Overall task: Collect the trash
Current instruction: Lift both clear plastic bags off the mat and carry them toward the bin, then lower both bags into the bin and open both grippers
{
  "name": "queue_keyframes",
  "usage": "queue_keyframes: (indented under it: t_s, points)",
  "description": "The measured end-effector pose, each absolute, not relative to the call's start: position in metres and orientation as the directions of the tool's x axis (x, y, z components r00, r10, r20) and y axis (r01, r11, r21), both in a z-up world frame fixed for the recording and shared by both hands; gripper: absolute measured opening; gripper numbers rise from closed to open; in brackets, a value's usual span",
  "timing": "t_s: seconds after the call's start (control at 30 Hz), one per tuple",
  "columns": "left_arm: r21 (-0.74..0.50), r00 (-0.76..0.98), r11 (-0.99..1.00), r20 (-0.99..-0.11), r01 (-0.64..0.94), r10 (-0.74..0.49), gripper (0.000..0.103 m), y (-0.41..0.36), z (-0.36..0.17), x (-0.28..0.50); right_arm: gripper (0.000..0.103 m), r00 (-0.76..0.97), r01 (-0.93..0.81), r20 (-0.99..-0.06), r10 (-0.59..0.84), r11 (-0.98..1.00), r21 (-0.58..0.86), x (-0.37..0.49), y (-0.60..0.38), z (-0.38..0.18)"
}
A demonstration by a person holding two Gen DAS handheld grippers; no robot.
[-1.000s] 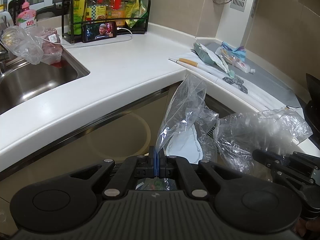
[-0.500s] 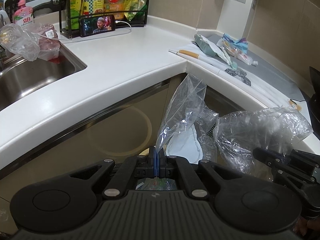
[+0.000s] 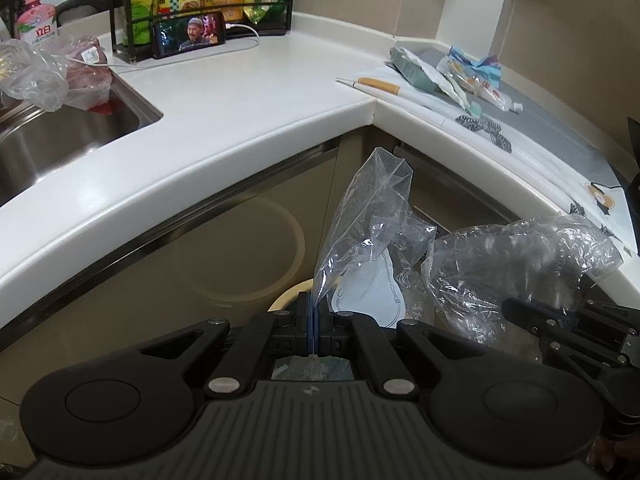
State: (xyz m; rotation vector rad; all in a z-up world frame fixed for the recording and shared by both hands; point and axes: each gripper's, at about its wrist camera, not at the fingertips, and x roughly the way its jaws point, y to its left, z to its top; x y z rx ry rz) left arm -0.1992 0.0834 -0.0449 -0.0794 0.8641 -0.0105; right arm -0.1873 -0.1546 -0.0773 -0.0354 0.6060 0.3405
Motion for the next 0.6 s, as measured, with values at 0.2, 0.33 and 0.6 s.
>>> queue_keyframes:
  t_s: [0.2,0.33,0.6]
  points:
    - [-0.068,0.631,0.997,-0.775,-0.025,-0.037,0.0,0.083,-0.056,-0.191,0.005,0.75,-0.321,-0.591,0.297,0.945,0.067,-0.178,-0.153,-0.086]
    - [-0.06,0.61,0.998,-0.792,-0.018,-0.036,0.0,0.08,-0.067,-0.185,0.005,0.73,-0.319,-0.617,0.295,0.945,0.075,-0.17,-0.151,-0.095]
    - [-0.057,0.554,0.998,-0.832,-0.014,-0.04,0.0,0.077,-0.096,-0.163,0.005,0.685,-0.316,-0.668,0.292,0.945,0.089,-0.15,-0.145,-0.115]
